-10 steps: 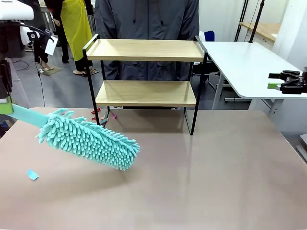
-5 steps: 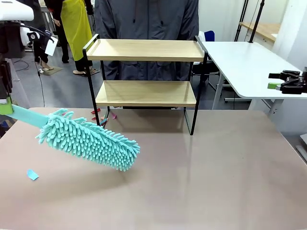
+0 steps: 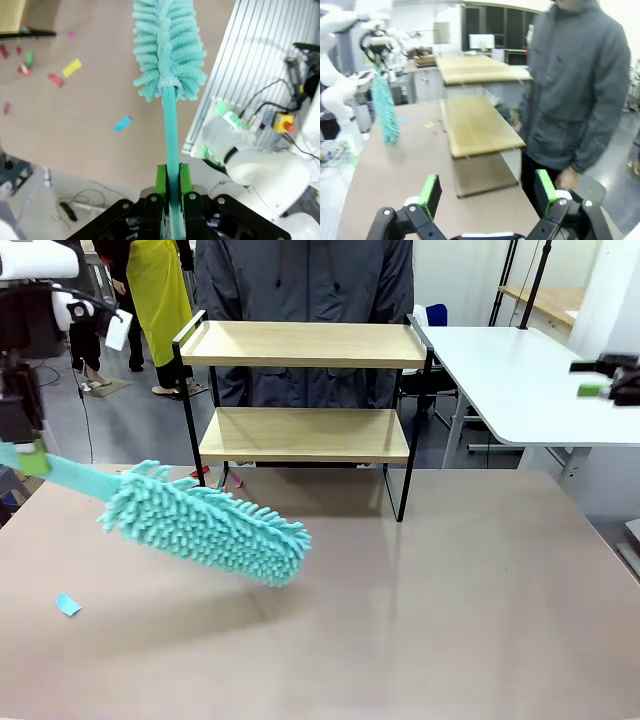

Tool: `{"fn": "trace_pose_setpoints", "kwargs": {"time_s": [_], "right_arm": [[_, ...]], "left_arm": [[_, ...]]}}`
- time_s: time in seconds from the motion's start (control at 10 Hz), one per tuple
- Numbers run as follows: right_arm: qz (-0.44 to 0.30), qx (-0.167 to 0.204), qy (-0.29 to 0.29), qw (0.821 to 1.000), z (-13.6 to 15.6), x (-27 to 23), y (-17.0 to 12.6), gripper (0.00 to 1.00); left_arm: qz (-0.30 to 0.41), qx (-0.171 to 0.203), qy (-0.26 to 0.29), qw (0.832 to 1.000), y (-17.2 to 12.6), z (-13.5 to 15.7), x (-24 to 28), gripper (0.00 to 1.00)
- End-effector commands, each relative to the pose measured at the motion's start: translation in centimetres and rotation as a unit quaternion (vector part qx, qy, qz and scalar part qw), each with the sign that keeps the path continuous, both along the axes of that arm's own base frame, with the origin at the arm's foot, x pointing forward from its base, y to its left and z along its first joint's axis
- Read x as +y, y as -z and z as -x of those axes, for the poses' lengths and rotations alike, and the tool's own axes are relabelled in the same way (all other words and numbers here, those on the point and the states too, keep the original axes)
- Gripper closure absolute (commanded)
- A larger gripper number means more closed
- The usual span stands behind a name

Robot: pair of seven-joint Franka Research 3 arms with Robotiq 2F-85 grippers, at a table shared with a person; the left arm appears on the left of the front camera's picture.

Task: Clean the shelf.
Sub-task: Hand the Duster back to the human.

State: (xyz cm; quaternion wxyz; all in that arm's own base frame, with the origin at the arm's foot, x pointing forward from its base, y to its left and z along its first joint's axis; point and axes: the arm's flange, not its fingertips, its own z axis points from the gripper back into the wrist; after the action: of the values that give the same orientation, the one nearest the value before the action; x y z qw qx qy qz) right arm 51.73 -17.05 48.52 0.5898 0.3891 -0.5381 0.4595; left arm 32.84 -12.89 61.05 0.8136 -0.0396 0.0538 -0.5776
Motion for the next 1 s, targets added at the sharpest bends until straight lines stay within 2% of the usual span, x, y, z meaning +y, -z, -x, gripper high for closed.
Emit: {"fn": "trace_pose_setpoints", "kwargs": {"time_s": [0.0, 0.2, 0.3, 0.4, 0.5, 0.6, 0.8, 0.9], "right_arm": [[-0.023, 0.031, -0.039, 0.999, 3.6, 3.3, -4.2, 0.00], [-0.064, 0.097, -0.080, 0.990, 6.0, 7.3, -5.3, 0.00], [-0.074, 0.133, -0.083, 0.985, 6.9, 9.4, -4.4, 0.00], [-0.074, 0.153, -0.085, 0.982, 7.6, 11.4, -2.9, 0.00], [-0.075, 0.163, -0.075, 0.981, 8.2, 12.8, -1.3, 0.00], [-0.076, 0.168, -0.070, 0.980, 8.6, 13.6, 0.1, 0.00], [-0.084, 0.159, -0.050, 0.982, 8.8, 14.8, 3.0, 0.00], [-0.074, 0.146, -0.039, 0.986, 8.5, 14.6, 3.3, 0.00]], "left_arm": [[0.067, -0.018, 0.053, 0.996, 2.0, -0.1, -0.4, 0.87], [0.120, -0.048, 0.066, 0.989, 3.9, -0.5, -1.4, 0.87], [0.151, -0.061, 0.081, 0.983, 4.7, -0.4, -1.8, 0.87], [0.182, -0.090, 0.094, 0.975, 5.5, -0.6, -2.2, 0.87], [0.222, -0.125, 0.103, 0.962, 6.5, -0.8, -2.7, 0.87], [0.242, -0.142, 0.112, 0.953, 7.2, -0.9, -3.3, 0.87], [0.250, -0.147, 0.149, 0.945, 8.6, -1.2, -4.8, 0.87], [0.246, -0.146, 0.157, 0.945, 8.5, -1.5, -5.0, 0.87]]}}
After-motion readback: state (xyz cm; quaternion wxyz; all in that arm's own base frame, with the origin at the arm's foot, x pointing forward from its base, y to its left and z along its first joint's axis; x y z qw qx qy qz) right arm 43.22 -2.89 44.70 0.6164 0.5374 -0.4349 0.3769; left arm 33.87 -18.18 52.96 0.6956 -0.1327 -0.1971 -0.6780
